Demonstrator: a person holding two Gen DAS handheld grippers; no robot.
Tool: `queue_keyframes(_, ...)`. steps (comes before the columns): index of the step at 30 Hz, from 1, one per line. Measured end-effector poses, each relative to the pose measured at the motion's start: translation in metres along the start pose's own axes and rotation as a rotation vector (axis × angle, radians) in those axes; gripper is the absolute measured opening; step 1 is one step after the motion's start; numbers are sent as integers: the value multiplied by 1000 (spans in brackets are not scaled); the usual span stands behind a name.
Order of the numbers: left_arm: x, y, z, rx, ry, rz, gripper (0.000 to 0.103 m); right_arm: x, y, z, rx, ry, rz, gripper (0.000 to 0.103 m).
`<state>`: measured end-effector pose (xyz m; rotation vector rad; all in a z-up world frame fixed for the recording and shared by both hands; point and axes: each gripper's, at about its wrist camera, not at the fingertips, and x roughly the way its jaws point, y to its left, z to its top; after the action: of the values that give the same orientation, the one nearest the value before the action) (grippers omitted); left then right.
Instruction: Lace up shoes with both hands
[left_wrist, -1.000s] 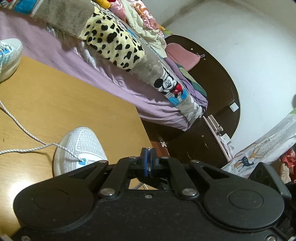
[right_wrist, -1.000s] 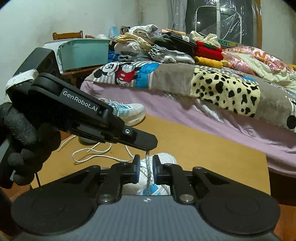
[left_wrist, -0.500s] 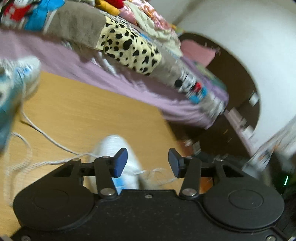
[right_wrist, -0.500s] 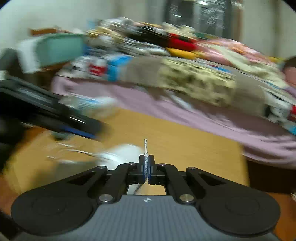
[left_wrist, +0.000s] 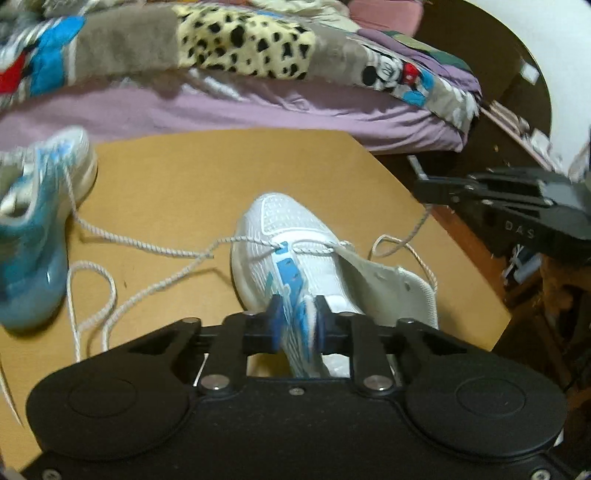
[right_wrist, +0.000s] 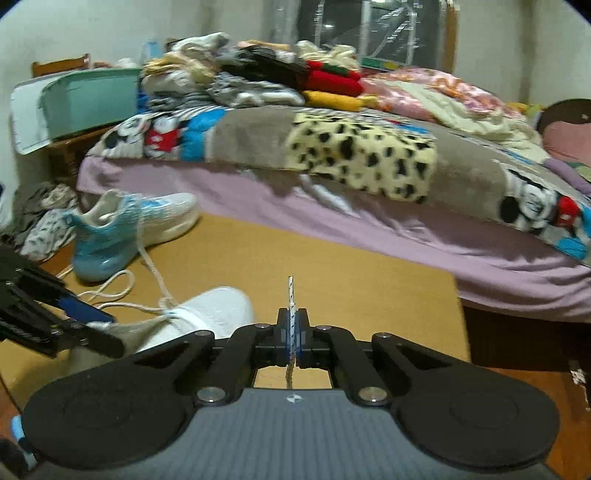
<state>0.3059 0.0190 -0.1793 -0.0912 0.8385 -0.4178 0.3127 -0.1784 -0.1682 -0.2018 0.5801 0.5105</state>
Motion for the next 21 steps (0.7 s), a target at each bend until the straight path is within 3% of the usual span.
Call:
queue_keyframes(5, 3, -7, 3, 138, -38, 42, 6, 13, 20, 6, -29, 26, 94, 4)
queue_keyframes(10, 6, -5, 8, 139, -14, 11, 7, 25, 35, 12, -48, 58, 165, 4)
queue_keyframes(14, 8, -6, 12, 135, -18, 10, 16, 33, 42, 13, -65, 97, 199, 4)
queue_keyframes(21, 13, -12, 14, 168, -24, 23, 16, 47, 54, 15, -96, 166, 258, 4)
